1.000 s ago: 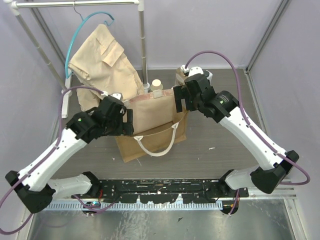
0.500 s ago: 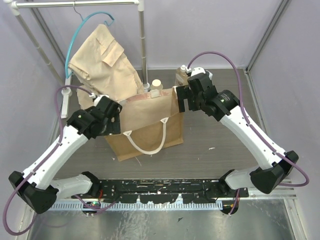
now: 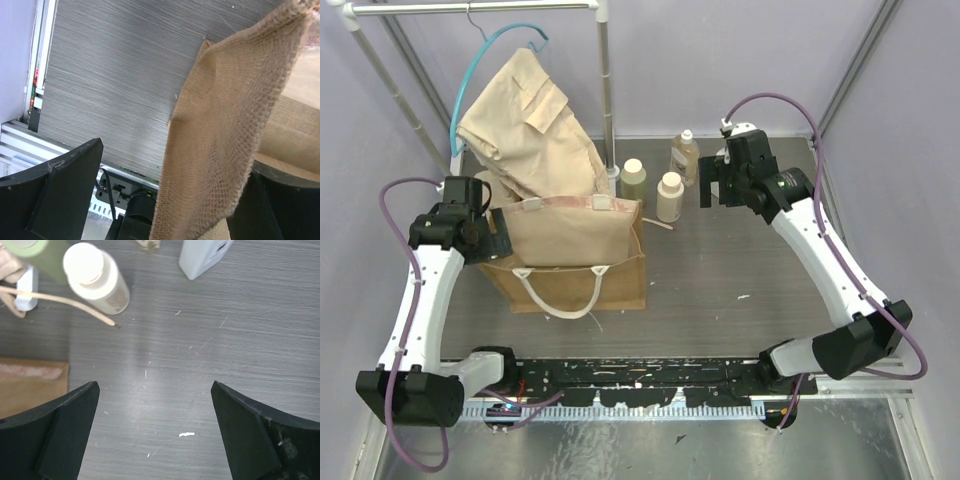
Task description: Place the personal care products into the canvas bag
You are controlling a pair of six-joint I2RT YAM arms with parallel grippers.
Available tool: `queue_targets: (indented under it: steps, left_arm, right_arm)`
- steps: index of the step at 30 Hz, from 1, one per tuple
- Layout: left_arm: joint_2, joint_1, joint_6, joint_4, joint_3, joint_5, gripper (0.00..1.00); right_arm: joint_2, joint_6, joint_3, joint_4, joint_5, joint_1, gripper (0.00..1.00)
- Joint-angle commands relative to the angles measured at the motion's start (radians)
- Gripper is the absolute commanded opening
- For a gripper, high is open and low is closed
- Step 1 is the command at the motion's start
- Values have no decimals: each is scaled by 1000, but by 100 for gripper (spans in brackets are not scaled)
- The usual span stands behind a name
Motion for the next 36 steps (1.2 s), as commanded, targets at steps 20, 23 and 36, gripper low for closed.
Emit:
queue_targets:
  steps: [20, 23, 36]
  left_arm:
    - [-58, 49, 120, 98, -97, 213, 98]
    - [-68, 49, 122, 94, -94, 226, 98]
    - [-73, 48, 114, 108, -90, 271, 98]
  right_arm:
    - [580, 100, 439, 176, -130, -7, 100]
    - [639, 119, 483, 161, -116, -6, 100]
    - [787, 135, 503, 111, -51, 19, 100]
